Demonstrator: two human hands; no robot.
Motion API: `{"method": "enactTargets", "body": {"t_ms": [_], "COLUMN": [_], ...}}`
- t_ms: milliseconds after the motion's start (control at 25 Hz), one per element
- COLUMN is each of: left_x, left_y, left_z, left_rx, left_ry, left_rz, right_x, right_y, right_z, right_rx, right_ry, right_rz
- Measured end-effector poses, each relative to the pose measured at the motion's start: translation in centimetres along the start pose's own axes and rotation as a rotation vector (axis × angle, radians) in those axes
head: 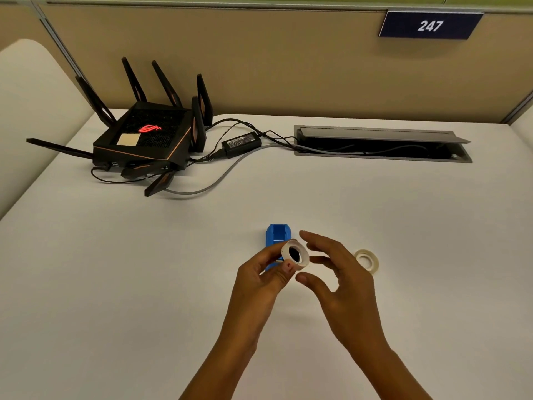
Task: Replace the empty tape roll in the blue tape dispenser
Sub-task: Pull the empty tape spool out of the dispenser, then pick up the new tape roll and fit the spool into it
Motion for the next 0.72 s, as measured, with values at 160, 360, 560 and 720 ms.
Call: {"method": "enactTargets", "body": {"t_ms": [160, 360, 560, 720], "left_x": [0.1, 0.2, 0.5, 0.9], "left_y": [0.1, 0.2, -0.7, -1.3], "left_z": [0.2, 0.3, -0.3, -0.6], "left_rx": [0.078, 0.024, -0.048, -0.067], "left_ry": [-0.026, -0.046, -0.036, -0.018], "left_rz": [0.004, 0.054, 0.039, 0.034], "right_x": [0.0, 0.3, 1.0, 0.6], "right_y": [-1.0, -0.6, 2.6, 7.1], "right_z": [1.0, -0.3, -6.9, -13.4], "right_rx": [-0.139, -0.150, -0.188, -0.400], "right_ry": [-0.147, -0.069, 0.225, 0.383], "right_rz": [-0.127, -0.126, -0.068, 0.005]}}
Point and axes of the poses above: each hand's wrist, its own x-axis towards the middle knuckle, its own z-axis out of the palm, y = z × x, the point moved 8 cm from there along x, towards the middle knuckle, and after that the axes turned 15 degrees about x, right-handed, at the moved point
